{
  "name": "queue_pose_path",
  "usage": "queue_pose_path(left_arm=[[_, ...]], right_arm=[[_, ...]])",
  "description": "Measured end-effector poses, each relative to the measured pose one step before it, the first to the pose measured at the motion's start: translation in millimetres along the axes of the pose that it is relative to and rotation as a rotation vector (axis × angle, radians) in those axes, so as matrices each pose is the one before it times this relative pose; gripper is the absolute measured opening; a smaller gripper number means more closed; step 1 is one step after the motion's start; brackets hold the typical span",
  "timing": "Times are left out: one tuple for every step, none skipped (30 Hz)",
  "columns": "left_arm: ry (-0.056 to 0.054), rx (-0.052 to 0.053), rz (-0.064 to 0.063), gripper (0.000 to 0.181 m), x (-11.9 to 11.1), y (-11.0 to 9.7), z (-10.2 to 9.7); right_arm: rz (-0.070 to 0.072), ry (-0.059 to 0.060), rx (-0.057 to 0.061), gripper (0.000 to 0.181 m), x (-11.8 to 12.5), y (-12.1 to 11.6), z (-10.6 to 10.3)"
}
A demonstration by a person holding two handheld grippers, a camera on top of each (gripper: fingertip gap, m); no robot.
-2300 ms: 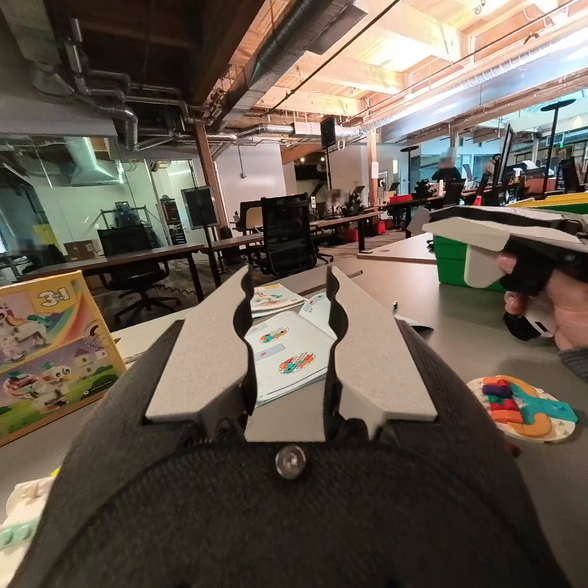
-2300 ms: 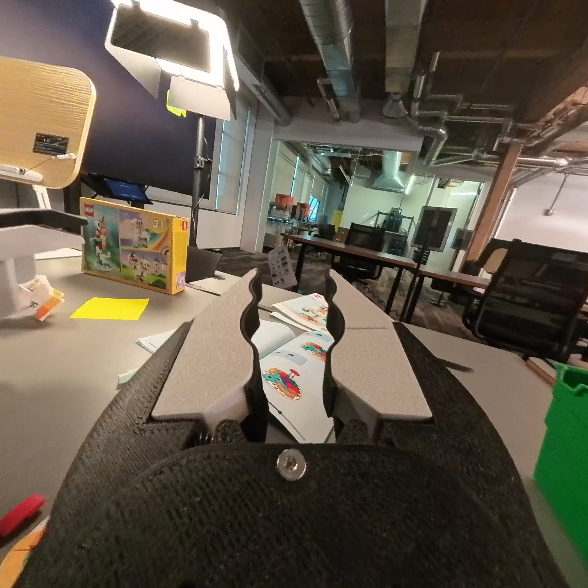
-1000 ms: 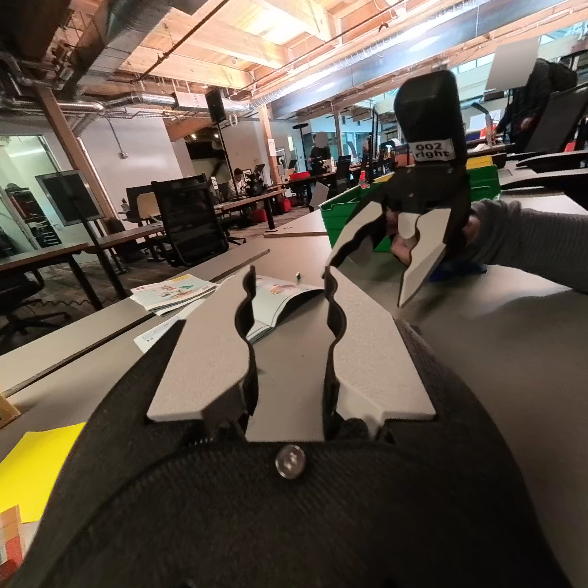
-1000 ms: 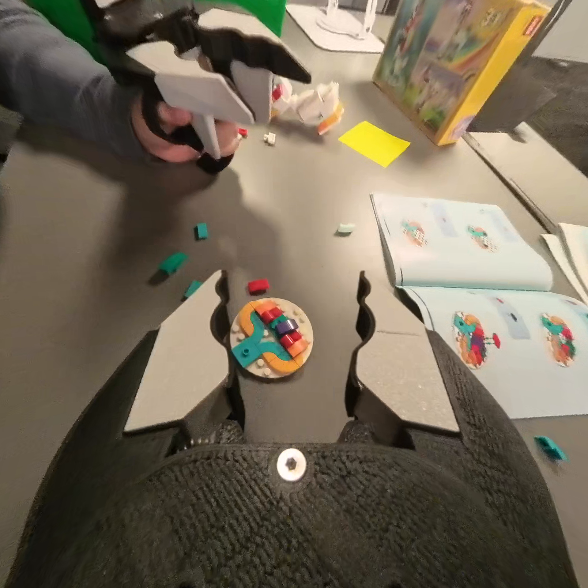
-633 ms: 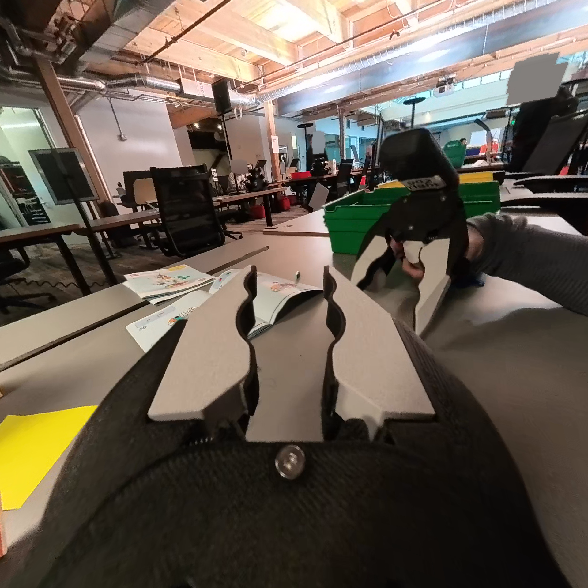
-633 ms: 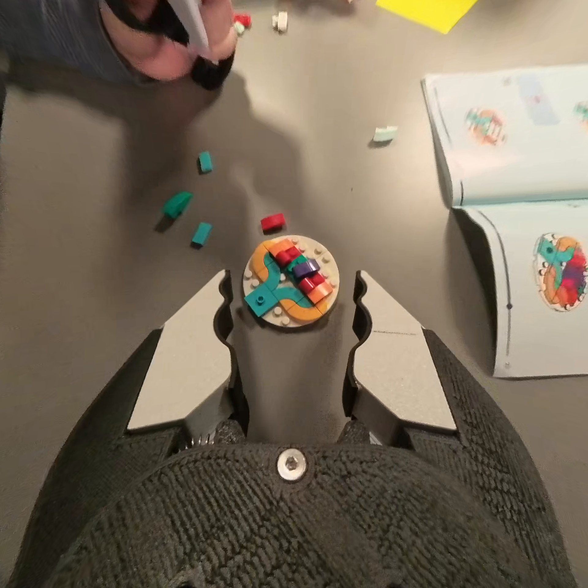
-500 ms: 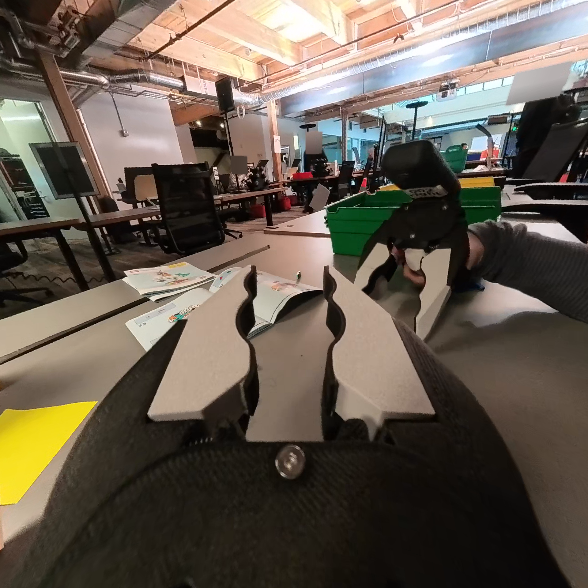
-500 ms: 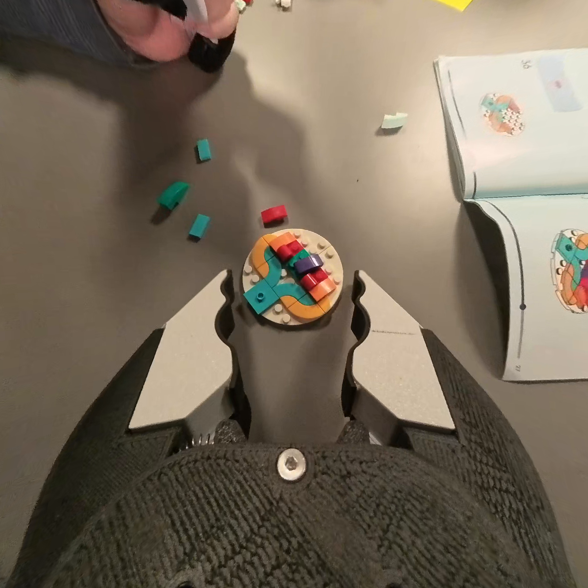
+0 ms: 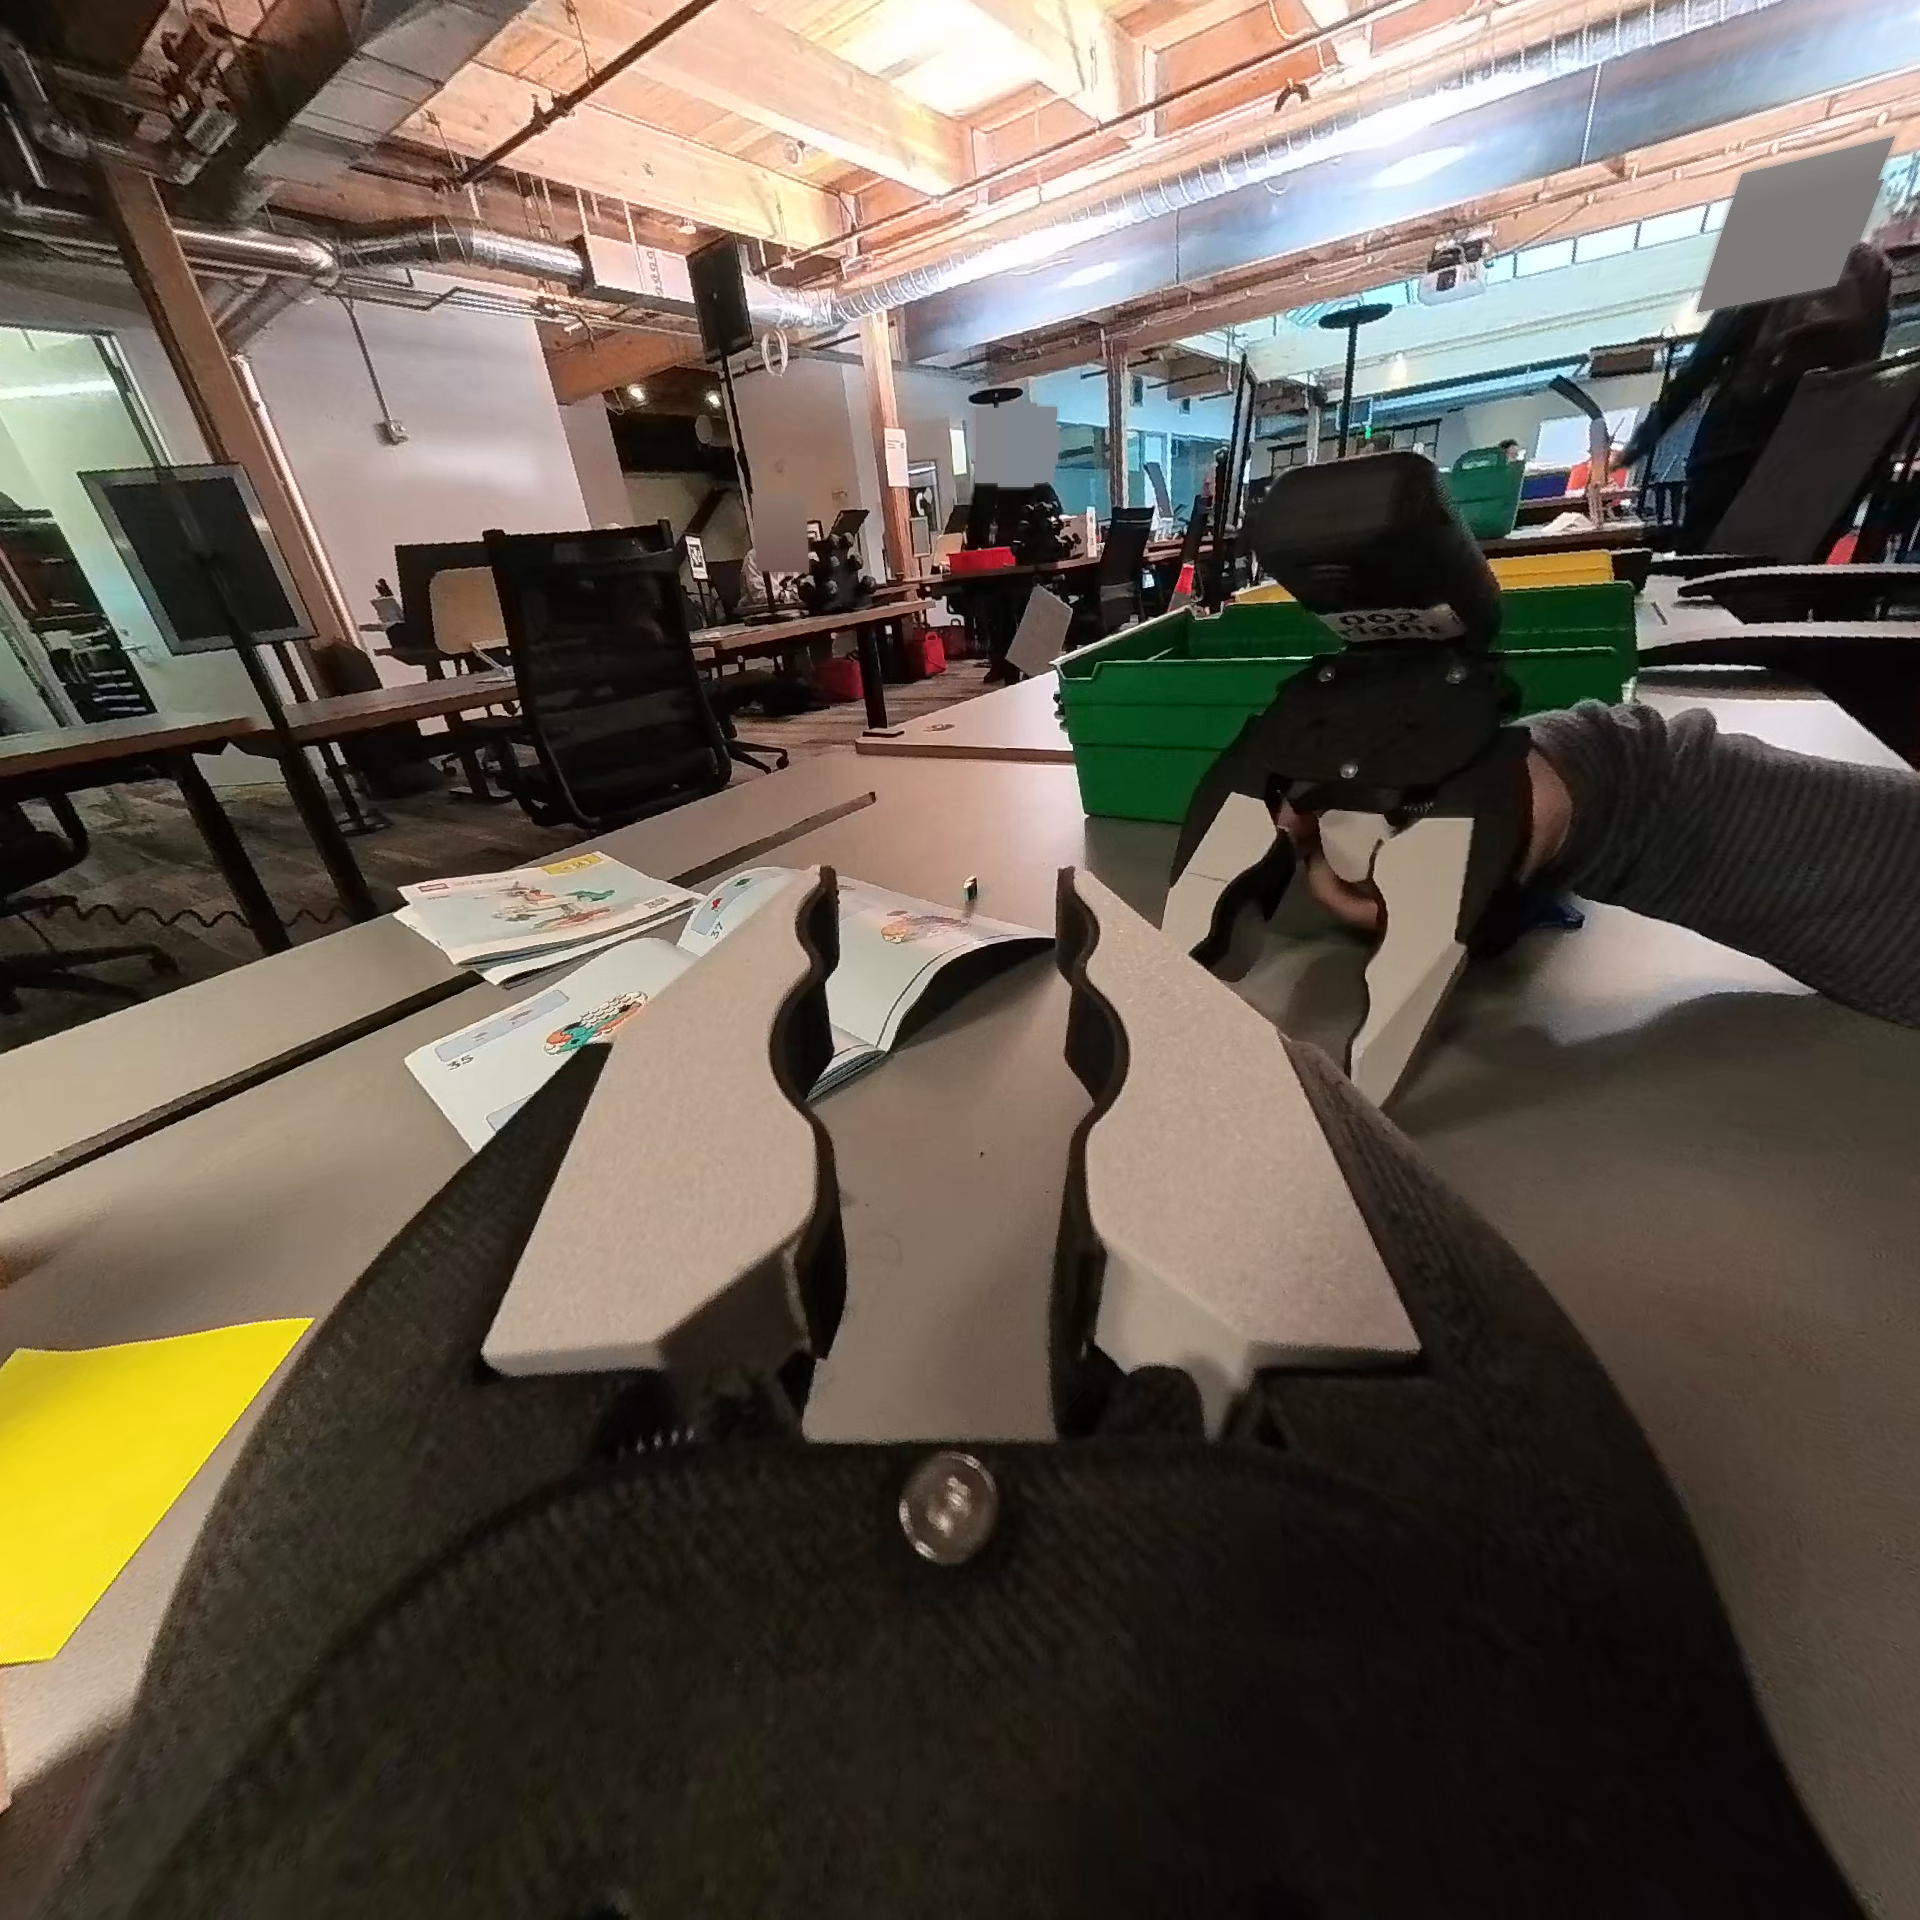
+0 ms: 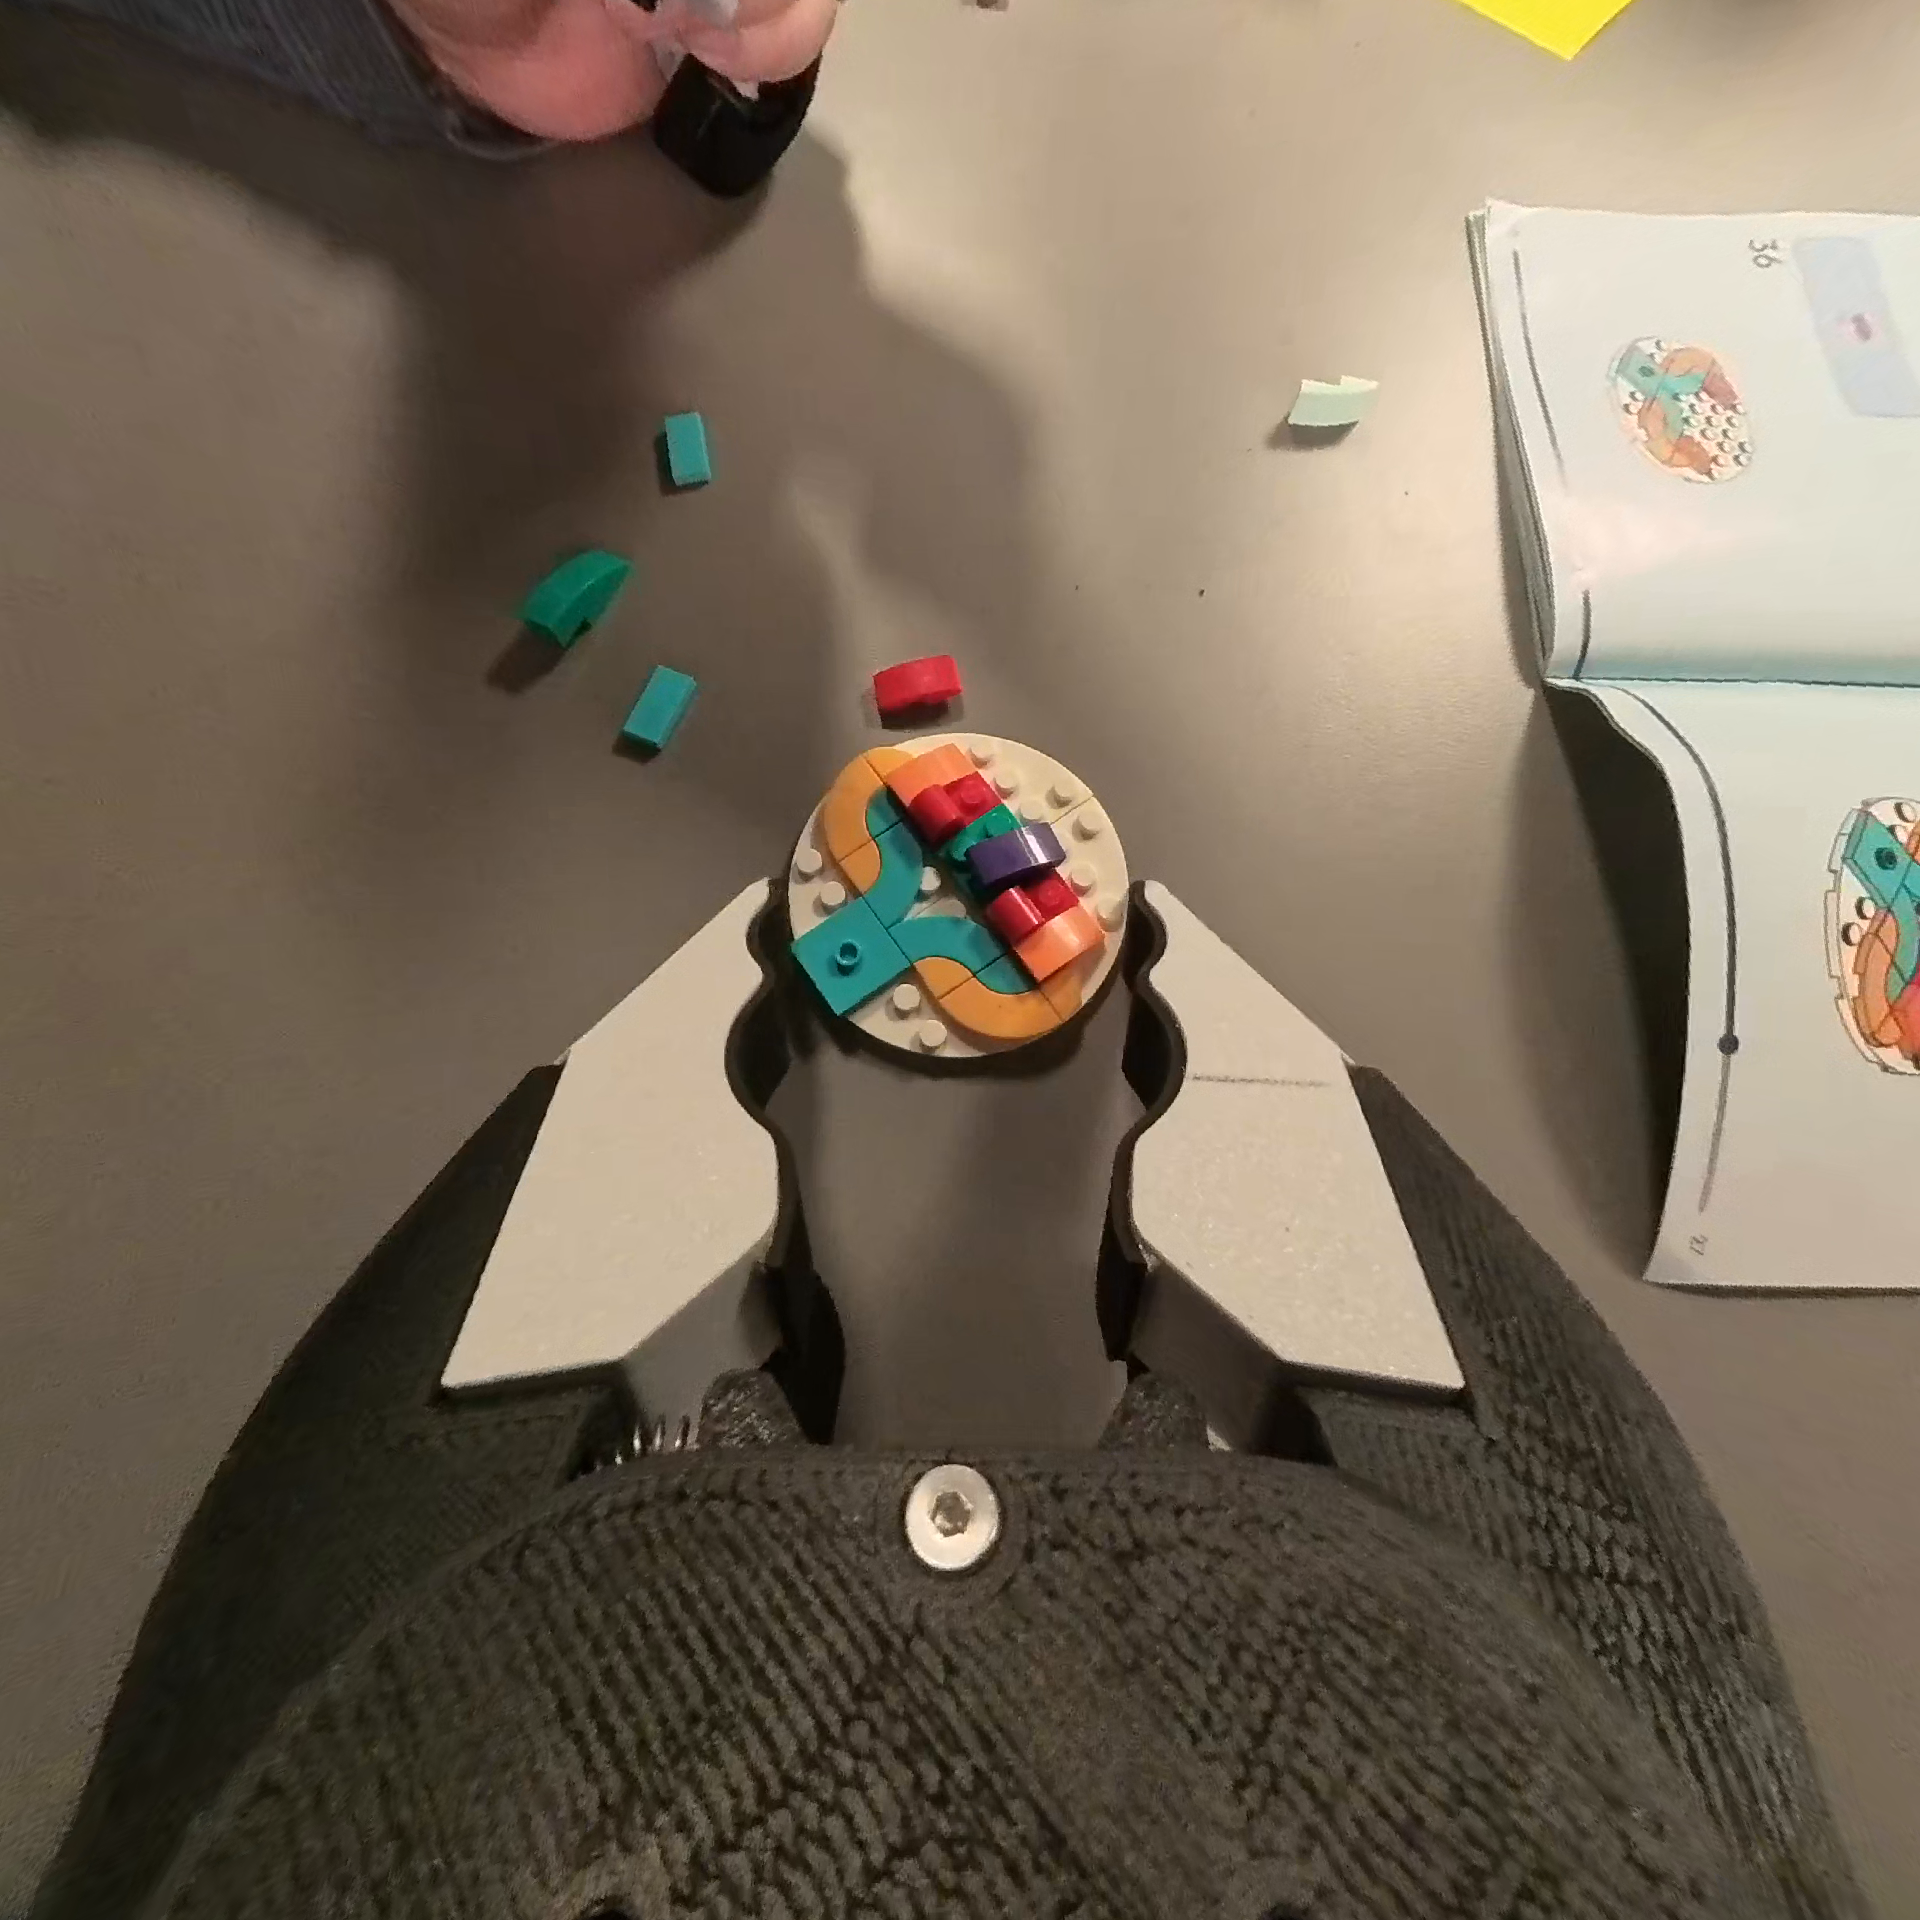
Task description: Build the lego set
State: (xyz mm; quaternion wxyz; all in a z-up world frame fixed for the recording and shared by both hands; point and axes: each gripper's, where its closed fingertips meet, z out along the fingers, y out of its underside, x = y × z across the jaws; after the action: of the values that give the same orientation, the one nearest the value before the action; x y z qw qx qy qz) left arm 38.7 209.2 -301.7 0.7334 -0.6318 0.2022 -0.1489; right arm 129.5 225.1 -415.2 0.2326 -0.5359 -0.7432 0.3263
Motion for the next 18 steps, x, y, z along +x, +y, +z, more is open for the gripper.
queue_pose_path(left_arm=[[0.0010, -0.0024, 0.0034, 0.041, 0.38, 0.32, 0.21], [0.0030, -0.0044, 0.0060, 0.041, 0.81, 0.59, 0.26], [0.0050, -0.0058, 0.0096, 0.041, 1.44, 0.65, 0.51], [0.0074, -0.0067, 0.0143, 0.042, 2.20, 0.76, 0.53], [0.0096, -0.0069, 0.0199, 0.042, 3.12, 0.63, 0.77], [0.0136, -0.0081, 0.0280, 0.042, 4.03, 0.78, 0.90], [0.0198, -0.0111, 0.0356, 0.043, 5.49, 1.19, 1.15], [0.0227, -0.0170, 0.0412, 0.044, 6.24, 1.96, 1.65], [0.0243, -0.0227, 0.0495, 0.046, 6.61, 2.76, 2.06], [0.0381, -0.0265, 0.0640, 0.050, 8.44, 3.49, 2.60], [0.0334, -0.0460, 0.0821, 0.052, 7.57, 6.58, 3.48], [0.0109, -0.0499, 0.0963, 0.055, 4.36, 7.12, 3.75], [0.0107, -0.0334, 0.1057, 0.056, 4.52, 4.22, 3.74], [0.0182, -0.0202, 0.0996, 0.058, 5.91, 1.74, 3.49], [0.0197, -0.0136, 0.0853, 0.058, 6.27, 0.52, 3.29], [0.0250, -0.0105, 0.0717, 0.058, 6.94, -0.16, 3.05], [0.0269, -0.0089, 0.0632, 0.057, 6.68, -0.15, 2.91], [0.0322, -0.0073, 0.0588, 0.052, 6.65, -0.82, 2.48]], right_arm=[[0.0001, 0.0001, 0.0018, 0.064, -0.21, -0.38, 0.41], [0.0005, 0.0009, 0.0017, 0.064, -0.07, -0.48, 0.53], [0.0005, 0.0013, -0.0002, 0.064, -0.01, -0.29, 0.34], [0.0012, 0.0006, -0.0033, 0.063, -0.07, -0.13, 0.26], [0.0006, 0.0000, -0.0049, 0.063, -0.27, -0.16, 0.12], [0.0008, 0.0011, -0.0046, 0.063, -0.16, -0.06, 0.14], [0.0046, -0.0002, -0.0028, 0.063, -0.04, -0.26, 0.05], [0.0092, -0.0024, -0.0002, 0.063, 0.06, -0.41, -0.01], [0.0116, -0.0048, 0.0021, 0.063, 0.03, -0.35, -0.13], [0.0118, -0.0044, 0.0025, 0.063, 0.24, -0.18, -0.53], [0.0089, 0.0003, 0.0013, 0.063, 0.84, 0.14, -0.63], [0.0050, 0.0024, -0.0002, 0.063, 0.75, 0.38, -0.88], [0.0026, 0.0049, -0.0005, 0.063, 0.88, 0.06, -1.07], [0.0012, 0.0045, -0.0003, 0.063, 0.58, -0.39, -1.03], [-0.0014, 0.0032, 0.0026, 0.063, 0.12, -1.15, -1.29], [-0.0036, 0.0023, 0.0081, 0.063, -0.36, -2.02, -1.36], [-0.0021, 0.0014, 0.0093, 0.063, -0.28, -2.46, -1.47], [0.0010, 0.0011, 0.0075, 0.063, -0.24, -2.67, -1.55]])
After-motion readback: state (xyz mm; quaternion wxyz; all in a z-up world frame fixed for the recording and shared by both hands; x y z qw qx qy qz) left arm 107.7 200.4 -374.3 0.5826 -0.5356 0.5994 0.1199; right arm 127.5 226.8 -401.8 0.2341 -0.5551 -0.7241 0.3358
